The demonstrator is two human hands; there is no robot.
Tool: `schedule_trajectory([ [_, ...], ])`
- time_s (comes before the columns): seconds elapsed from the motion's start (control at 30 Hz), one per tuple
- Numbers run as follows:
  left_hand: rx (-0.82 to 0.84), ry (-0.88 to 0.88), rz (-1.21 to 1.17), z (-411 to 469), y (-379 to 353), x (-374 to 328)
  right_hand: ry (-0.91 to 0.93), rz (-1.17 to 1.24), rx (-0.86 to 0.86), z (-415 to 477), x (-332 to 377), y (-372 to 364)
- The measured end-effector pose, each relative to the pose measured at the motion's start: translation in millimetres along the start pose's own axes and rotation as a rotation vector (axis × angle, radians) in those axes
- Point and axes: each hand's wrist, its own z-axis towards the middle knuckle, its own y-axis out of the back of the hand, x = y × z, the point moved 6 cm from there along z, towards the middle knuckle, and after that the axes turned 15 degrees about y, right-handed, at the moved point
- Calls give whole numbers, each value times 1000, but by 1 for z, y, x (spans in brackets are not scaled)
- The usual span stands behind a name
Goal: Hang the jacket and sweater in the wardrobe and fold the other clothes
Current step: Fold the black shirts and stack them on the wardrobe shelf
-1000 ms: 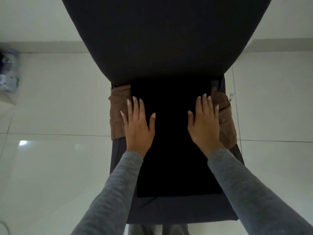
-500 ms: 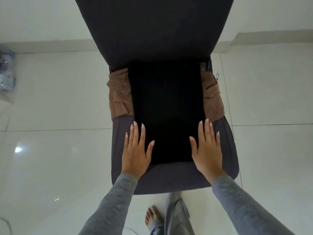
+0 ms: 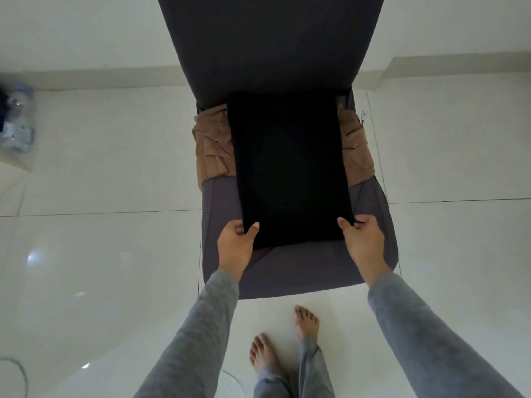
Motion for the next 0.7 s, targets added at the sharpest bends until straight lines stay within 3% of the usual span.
schedule_trajectory([
  [0.1, 24, -27, 179, 4, 1, 0, -46, -183, 174, 7, 5, 1],
  [0.2, 2, -58, 212, -4, 7, 1, -5, -158, 236, 5, 9, -2],
  [0.33, -42, -90, 153, -27, 15, 6, -143, 220, 77, -14, -4, -1],
  [0.43, -38, -34, 101, -40, 17, 23, -171, 276, -32, -36, -17, 0],
  [0.53, -126, -12, 157, -47, 17, 45, -64, 160, -108, -53, -28, 4],
  [0.63, -362, -134, 333, -54, 17, 48, 158, -51, -155, -56, -23, 8],
  [0.7, -417, -297, 379, -57, 10, 35, 358, -183, -110, -53, -8, 1],
])
